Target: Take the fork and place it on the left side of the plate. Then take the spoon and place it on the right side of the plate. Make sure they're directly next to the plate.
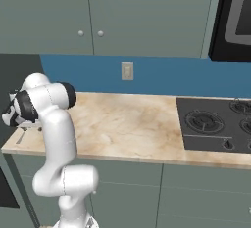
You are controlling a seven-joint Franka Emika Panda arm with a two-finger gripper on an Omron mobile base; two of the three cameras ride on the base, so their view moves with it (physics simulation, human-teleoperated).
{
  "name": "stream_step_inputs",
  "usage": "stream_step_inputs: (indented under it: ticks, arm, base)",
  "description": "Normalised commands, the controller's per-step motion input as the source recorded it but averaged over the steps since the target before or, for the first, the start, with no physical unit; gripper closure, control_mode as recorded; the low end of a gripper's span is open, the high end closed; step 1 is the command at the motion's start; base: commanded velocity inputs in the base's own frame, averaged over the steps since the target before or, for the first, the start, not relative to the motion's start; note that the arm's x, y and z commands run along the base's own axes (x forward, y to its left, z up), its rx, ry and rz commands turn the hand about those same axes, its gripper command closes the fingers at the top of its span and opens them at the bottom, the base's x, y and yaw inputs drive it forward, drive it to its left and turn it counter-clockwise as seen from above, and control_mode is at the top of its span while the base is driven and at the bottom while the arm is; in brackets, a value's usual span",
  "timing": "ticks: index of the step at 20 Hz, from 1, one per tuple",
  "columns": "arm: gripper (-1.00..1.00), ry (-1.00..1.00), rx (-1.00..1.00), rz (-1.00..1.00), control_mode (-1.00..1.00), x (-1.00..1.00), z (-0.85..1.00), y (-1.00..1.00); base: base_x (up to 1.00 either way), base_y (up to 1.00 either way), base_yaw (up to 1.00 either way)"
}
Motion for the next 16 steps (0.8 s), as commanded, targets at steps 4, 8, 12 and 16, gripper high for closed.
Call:
stream_step_inputs:
  ticks: [4, 8, 12, 16]
  arm:
    - [-1.0, 0.11, 0.0, -0.02, -1.0, -0.49, -0.81, -0.72]
    - [-1.0, 0.1, 0.0, 0.0, -1.0, -0.59, -0.76, -0.88]
    - [-1.0, 0.05, 0.0, 0.0, -1.0, -0.69, -0.69, -0.94]
    - [-1.0, 0.04, 0.0, 0.0, -1.0, -0.76, -0.64, -0.91]
  base:
    - [0.0, 0.0, 0.0]
    - [0.0, 0.0, 0.0]
    - [0.0, 0.0, 0.0]
    - [0.0, 0.0, 0.0]
